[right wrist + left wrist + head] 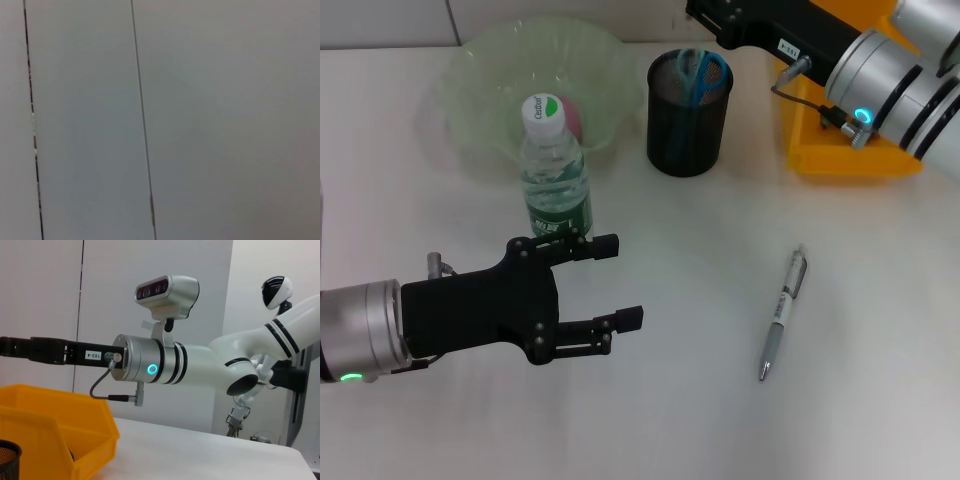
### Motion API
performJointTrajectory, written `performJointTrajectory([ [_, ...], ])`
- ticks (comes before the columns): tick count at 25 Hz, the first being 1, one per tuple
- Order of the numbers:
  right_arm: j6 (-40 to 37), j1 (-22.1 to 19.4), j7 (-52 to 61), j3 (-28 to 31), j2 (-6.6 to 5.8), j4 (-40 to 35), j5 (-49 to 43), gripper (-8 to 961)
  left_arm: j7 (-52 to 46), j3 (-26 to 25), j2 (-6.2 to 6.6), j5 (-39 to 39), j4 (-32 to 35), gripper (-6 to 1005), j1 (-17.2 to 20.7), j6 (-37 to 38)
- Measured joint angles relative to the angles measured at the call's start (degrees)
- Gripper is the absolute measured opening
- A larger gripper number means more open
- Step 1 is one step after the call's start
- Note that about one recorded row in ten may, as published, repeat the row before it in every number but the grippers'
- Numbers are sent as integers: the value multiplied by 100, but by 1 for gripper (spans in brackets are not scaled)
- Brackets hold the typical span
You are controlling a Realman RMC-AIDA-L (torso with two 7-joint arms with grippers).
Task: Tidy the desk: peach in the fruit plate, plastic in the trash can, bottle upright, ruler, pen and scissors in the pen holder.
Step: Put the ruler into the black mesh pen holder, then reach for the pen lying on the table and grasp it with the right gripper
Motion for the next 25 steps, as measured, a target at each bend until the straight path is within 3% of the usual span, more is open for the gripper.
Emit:
performJointTrajectory([
  [5, -529, -333, 239, 40, -6, -405, 12, 510, 7, 0, 1, 0, 0, 797, 19, 11],
  [10, -601, -1021, 1332, -7, -46, -1804, -341, 559, 6, 1, 8, -1, 0, 797, 43, 16],
  [11, -476, -1346, 2047, -9, -55, -2565, -788, 569, -3, 1, 12, 0, 0, 797, 47, 16],
  [12, -476, -1346, 2047, -9, -55, -2565, -788, 579, -3, 1, 12, 0, 0, 797, 47, 16],
  [13, -319, -1535, 2590, 0, -59, -3103, -1195, 589, -34, 1, 24, -1, 0, 797, 51, 17],
  [14, -42, -1828, 3846, 63, -69, -4134, -2179, 629, -42, 1, 32, -1, 0, 797, 54, 16],
  [15, -42, -1828, 3846, 63, -69, -4134, -2179, 669, -42, 1, 32, -1, 0, 797, 54, 16],
  [18, -93, -2062, 6526, 400, -68, -5927, -4635, 789, -49, 1, 43, -1, 0, 797, 60, 17],
  [20, -658, -1998, 8180, 718, -66, -6896, -6408, 796, -50, 1, 44, -1, -1, 797, 61, 17],
  [21, -1597, -1784, 9319, 1039, -71, -7572, -7706, 800, -51, 1, 44, -1, -1, 797, 60, 17],
  [22, -1597, -1784, 9319, 1039, -71, -7572, -7706, 804, -51, 1, 44, -1, -1, 797, 60, 17],
  [25, -2982, -1433, 10335, 1299, -74, -8093, -8902, 811, -52, 1, 42, -1, -1, 797, 46, -3],
])
